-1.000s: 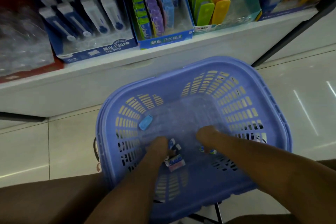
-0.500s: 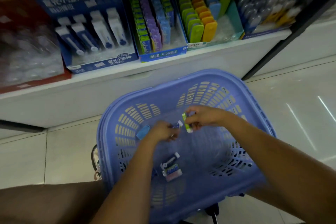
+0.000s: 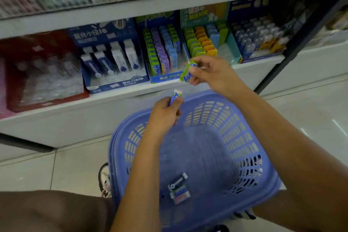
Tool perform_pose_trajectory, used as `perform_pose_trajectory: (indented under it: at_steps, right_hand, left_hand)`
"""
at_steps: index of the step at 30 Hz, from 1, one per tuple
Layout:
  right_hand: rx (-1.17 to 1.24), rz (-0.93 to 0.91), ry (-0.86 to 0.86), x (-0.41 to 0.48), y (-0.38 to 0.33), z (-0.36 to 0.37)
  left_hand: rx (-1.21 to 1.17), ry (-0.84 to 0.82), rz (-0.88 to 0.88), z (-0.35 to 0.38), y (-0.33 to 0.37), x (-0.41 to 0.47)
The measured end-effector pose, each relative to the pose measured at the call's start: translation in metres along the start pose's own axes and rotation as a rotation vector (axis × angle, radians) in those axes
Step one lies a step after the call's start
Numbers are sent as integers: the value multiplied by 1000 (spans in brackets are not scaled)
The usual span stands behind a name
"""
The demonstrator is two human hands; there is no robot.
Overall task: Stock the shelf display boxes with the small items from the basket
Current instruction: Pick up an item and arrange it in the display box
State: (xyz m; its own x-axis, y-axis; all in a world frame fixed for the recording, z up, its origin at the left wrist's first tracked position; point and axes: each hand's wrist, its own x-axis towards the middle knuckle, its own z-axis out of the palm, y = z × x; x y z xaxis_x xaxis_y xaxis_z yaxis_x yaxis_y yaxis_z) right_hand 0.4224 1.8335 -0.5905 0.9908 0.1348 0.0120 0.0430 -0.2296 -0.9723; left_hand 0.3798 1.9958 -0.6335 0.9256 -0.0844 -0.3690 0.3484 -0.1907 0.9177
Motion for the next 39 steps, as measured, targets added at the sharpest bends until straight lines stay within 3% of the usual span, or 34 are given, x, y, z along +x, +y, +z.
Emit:
perform_pose_trajectory:
  at_steps: [4,9,17,24,36,39]
  right_hand:
    - [-341,-136,175,20,-17,-4]
    - [-466,-245,436,52,-30,-15]
    - [-796,-96,159,94,-25,-11]
    - [-971,-43,24,108,-29,-8]
    - [-1057,20,-70,120,-37,-9]
    - [-1084,-42,-16,113,-37,-9]
  left_hand:
    - [11,138,53,-11,7,2]
    - [-123,191,31,-18,9,2]
    - [-157,199,68,-20,11,6]
    - [-167,196,83,-16,11,8]
    - [-191,232,157,-23,8,11]
    - [-179,227,184,-22,14,8]
